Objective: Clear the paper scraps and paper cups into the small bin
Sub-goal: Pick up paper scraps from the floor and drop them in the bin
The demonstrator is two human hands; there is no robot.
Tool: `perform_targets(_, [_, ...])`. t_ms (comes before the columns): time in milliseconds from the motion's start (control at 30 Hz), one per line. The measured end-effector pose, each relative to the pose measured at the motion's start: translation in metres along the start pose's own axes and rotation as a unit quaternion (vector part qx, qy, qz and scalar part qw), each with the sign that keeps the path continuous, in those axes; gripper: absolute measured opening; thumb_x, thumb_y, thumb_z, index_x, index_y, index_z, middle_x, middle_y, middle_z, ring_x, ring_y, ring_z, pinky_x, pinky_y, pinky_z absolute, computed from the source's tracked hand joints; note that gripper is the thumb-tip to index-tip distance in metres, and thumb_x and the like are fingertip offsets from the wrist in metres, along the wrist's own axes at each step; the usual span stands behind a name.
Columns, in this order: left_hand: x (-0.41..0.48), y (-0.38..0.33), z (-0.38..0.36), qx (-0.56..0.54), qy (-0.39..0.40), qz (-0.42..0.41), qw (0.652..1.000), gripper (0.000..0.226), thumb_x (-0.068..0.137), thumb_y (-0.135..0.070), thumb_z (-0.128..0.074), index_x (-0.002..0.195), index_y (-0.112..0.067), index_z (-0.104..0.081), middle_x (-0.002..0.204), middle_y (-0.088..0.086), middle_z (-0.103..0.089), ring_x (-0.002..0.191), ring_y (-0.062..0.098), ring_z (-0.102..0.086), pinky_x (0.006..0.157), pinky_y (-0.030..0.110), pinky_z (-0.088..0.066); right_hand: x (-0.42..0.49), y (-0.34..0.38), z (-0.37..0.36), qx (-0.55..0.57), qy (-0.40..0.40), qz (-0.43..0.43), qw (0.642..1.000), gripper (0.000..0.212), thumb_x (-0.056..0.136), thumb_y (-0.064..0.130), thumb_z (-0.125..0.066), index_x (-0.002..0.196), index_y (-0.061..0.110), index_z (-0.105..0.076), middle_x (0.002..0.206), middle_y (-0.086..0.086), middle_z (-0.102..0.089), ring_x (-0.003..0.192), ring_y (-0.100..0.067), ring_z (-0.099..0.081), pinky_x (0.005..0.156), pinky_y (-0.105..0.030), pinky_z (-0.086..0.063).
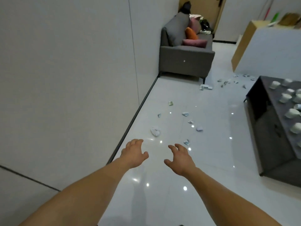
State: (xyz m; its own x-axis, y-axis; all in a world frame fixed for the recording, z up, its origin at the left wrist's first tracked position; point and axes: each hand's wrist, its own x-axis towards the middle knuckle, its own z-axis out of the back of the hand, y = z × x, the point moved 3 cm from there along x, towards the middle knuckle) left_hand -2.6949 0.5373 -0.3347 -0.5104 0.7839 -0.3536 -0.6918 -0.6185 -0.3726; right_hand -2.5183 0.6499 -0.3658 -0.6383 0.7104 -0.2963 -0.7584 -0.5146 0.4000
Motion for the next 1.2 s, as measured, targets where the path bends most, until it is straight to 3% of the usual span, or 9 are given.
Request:
perform_targets(367, [0.120, -0.171, -0.018, 0.033, 0.016, -0.078, 0.996, 0.068, 0.091, -0.045, -0.051, 0.149, -0.022, -0.024, 0.156, 0.000, -0.022, 0.142, 0.023, -0.019, 0.113, 0.043, -0.025, 0.057, -0.146, 0.102, 0.015, -0.035, -0.075, 0.996, 0.073, 0.090, 0.049, -0.056, 0.152, 0.029, -0.022, 0.160, -0.001, -0.014, 0.147, -0.022, -0.009, 0.114, -0.042, -0.028])
perform_targets(867, [0.381, -0.281, 0.013, 0.017, 0.076, -0.144, 0.986, 0.070, 0.089, -0.043, -0.053, 0.149, -0.021, -0.023, 0.155, 0.003, -0.023, 0.141, 0.025, -0.023, 0.111, 0.042, -0.030, 0.267, -0.225, 0.197, 0.020, -0.026, -0.148, 0.988, 0.077, 0.088, 0.048, -0.060, 0.152, 0.029, -0.020, 0.160, 0.000, -0.012, 0.146, -0.022, -0.014, 0.114, -0.042, -0.031])
perform_targets(1200, [0.533, -0.322, -0.003, 0.009, 0.124, -0.089, 0.988, 0.070, 0.090, -0.042, -0.053, 0.149, -0.018, -0.024, 0.154, 0.006, -0.025, 0.139, 0.027, -0.028, 0.111, 0.042, -0.031, 0.416, -0.312, 0.201, 0.040, 0.049, -0.152, 0.986, 0.082, 0.086, 0.051, -0.061, 0.152, 0.028, -0.019, 0.159, -0.002, -0.013, 0.144, -0.025, -0.018, 0.112, -0.041, -0.033])
